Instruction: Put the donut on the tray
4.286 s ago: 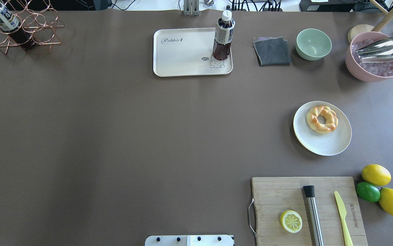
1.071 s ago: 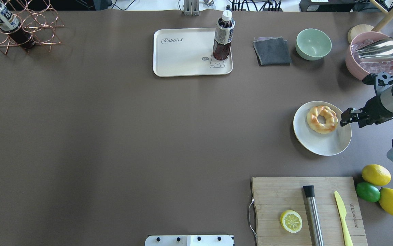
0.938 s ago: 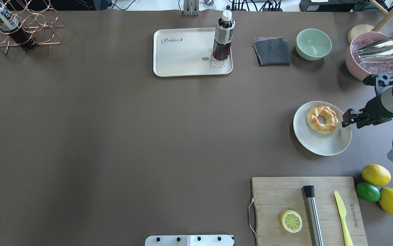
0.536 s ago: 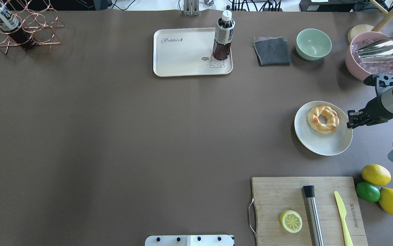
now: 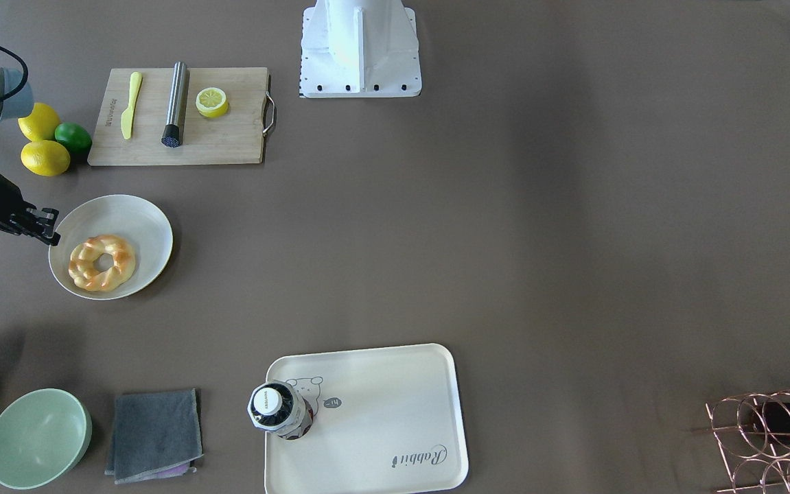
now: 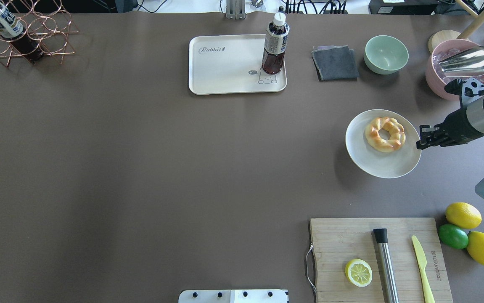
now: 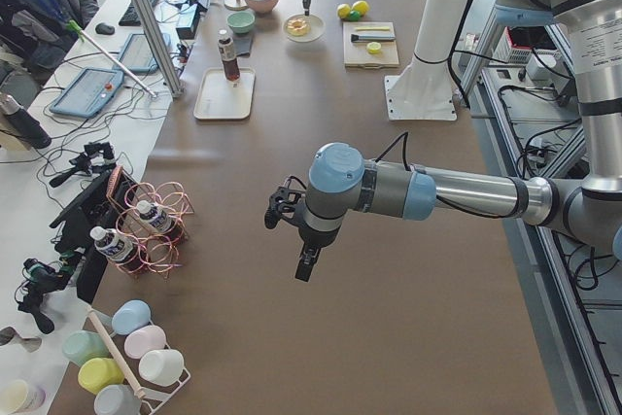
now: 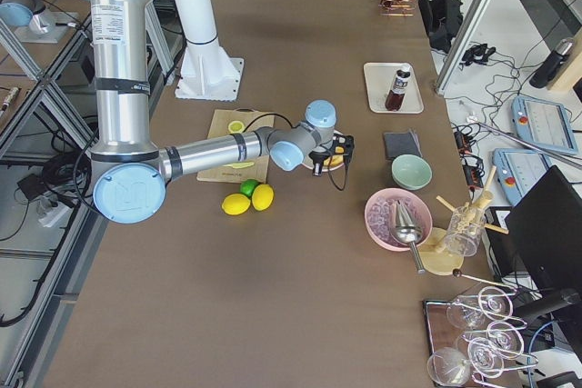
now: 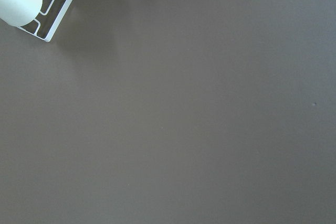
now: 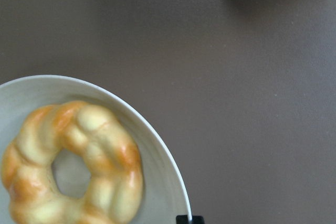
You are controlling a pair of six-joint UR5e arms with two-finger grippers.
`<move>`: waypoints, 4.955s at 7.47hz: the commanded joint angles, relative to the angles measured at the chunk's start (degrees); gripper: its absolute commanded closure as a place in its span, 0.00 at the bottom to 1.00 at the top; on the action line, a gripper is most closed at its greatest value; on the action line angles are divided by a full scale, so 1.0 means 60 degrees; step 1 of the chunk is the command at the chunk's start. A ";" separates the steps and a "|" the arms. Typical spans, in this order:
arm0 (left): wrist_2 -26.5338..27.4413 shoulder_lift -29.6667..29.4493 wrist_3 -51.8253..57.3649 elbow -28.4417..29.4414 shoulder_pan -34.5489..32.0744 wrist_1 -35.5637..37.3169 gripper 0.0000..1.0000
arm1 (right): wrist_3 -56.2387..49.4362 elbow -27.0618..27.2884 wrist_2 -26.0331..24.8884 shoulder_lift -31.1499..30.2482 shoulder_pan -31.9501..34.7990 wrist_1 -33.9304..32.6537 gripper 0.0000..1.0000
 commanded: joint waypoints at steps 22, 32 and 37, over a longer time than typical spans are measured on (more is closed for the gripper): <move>-0.0102 -0.8551 -1.4997 0.1455 0.8217 -0.1891 1.00 | 0.3771 0.2604 -0.2229 0.6238 -0.2933 -0.6478 1.00; 0.0791 -0.9587 -1.5070 0.5706 0.7123 -0.4566 1.00 | 0.3888 0.3204 -0.2272 0.6048 -0.2582 -0.7105 0.00; 0.3610 -1.1959 -1.7702 1.1273 0.7525 -0.7846 1.00 | 0.3873 0.3673 -0.2302 0.4996 -0.2581 -0.7327 0.00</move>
